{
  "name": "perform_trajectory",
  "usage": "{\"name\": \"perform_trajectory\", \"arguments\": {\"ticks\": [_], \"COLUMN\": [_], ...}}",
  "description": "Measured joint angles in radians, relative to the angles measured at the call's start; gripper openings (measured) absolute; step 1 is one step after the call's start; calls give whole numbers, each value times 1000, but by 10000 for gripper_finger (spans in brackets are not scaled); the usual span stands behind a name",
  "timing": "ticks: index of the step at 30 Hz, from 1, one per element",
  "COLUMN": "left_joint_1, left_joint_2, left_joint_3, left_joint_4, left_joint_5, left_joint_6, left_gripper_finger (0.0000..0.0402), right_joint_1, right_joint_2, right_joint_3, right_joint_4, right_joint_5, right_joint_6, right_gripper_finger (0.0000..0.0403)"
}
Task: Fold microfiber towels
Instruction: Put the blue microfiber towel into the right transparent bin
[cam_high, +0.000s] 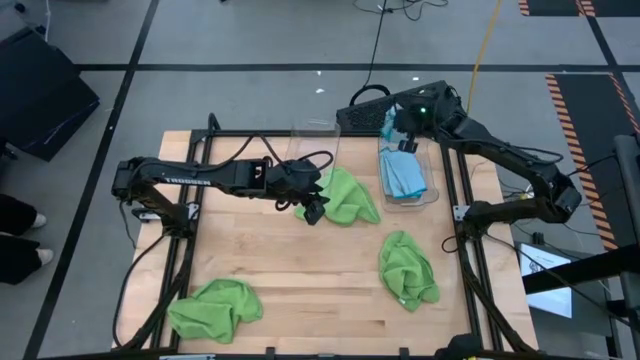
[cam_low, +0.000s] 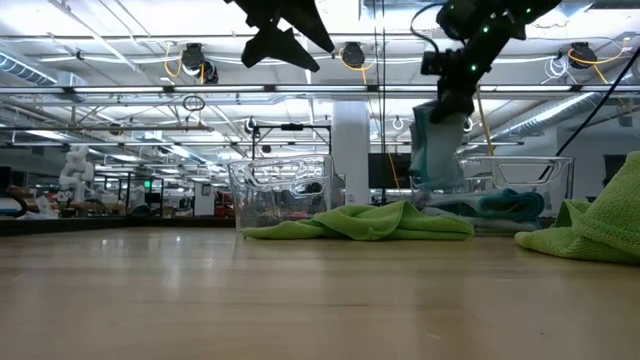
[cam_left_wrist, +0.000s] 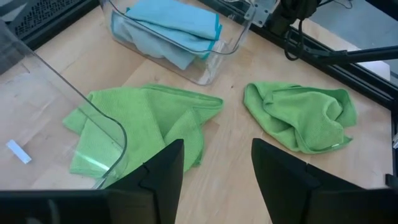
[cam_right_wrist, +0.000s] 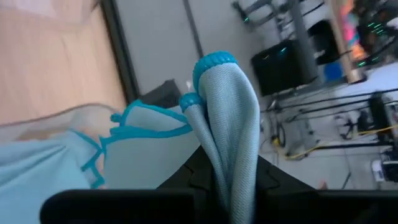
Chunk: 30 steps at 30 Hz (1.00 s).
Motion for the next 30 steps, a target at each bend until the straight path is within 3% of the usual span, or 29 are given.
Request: {"name": "perform_trajectory", "arguments": {"ticks": [6,13,30], "left_joint_1": [4,4,4], "left_joint_2": [0,0,0], "left_joint_3": [0,0,0], "left_joint_4": [2,2,5], "left_joint_5": [-24,-41,-42], "left_joint_6": [2,10,35], "left_gripper_finger": [188,188,188], "right_joint_1": [1,8,149], "right_joint_2": [-34,-34,-131], "right_joint_3": [-1,-110,-216], "right_joint_4": [-86,-81,-195], "right_joint_5": [-79,-126,-209], "right_joint_6": [100,143,453], "right_gripper_finger": [28,28,31]}}
